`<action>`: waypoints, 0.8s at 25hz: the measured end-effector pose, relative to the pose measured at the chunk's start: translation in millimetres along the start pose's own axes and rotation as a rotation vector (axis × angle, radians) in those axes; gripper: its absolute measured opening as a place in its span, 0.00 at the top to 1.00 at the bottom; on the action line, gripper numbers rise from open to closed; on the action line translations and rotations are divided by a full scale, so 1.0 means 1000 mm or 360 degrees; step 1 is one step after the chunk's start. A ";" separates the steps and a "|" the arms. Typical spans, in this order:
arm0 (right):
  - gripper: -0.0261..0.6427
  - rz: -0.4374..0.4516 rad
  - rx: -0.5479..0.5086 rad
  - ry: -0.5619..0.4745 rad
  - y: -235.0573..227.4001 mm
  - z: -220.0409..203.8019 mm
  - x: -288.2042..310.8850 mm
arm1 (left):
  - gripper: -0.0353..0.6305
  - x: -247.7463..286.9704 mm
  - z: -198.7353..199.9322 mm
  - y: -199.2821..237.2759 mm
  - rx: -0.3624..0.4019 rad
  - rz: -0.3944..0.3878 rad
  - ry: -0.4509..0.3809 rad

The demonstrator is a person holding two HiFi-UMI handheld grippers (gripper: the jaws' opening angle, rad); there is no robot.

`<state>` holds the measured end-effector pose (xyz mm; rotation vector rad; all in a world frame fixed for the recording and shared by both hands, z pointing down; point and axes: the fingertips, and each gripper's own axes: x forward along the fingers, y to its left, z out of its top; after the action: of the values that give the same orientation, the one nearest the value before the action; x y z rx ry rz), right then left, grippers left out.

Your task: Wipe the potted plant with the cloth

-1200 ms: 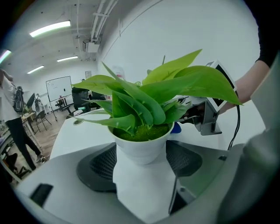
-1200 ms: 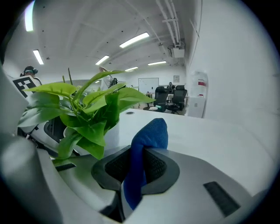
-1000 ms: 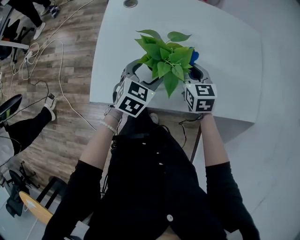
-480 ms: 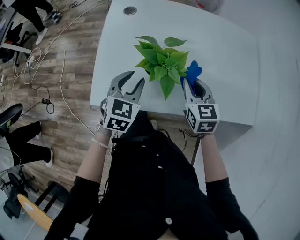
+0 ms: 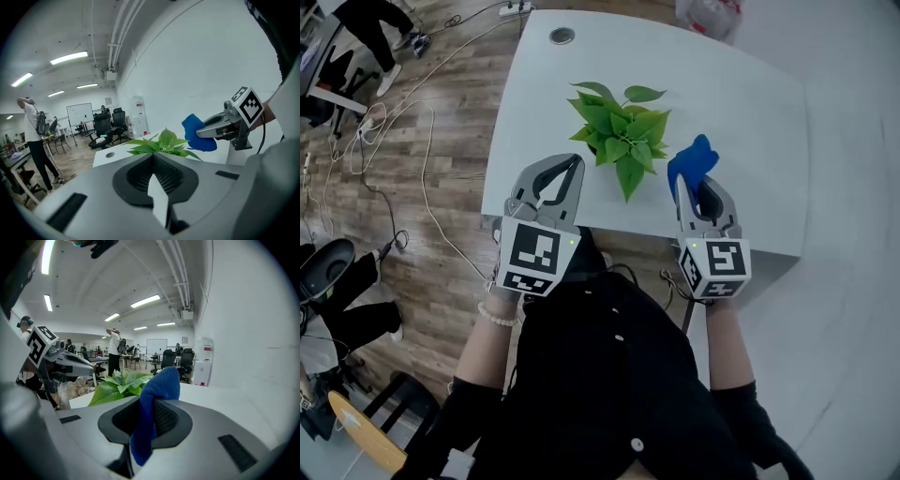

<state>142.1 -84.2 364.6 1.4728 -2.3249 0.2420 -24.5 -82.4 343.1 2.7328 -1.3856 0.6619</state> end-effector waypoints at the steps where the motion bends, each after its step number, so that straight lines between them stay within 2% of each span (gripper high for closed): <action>1: 0.83 -0.0003 -0.0008 -0.0005 0.002 0.003 -0.005 | 0.93 -0.004 0.006 -0.002 0.0001 -0.0007 -0.0015; 6: 0.83 -0.0025 -0.0028 -0.0092 0.009 0.029 -0.027 | 0.93 -0.024 0.033 -0.005 -0.0091 -0.0029 -0.0104; 12: 0.83 -0.0006 -0.0109 -0.0185 0.022 0.045 -0.045 | 0.93 -0.038 0.057 -0.013 -0.0001 -0.0023 -0.0200; 20: 0.83 -0.0012 -0.0170 -0.0235 0.030 0.055 -0.055 | 0.93 -0.043 0.058 -0.017 -0.0035 -0.0031 -0.0215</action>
<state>124.1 -44.5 293.7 1.4922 -2.4050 0.0065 -12.5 -49.9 277.2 2.8171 -1.3795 0.4658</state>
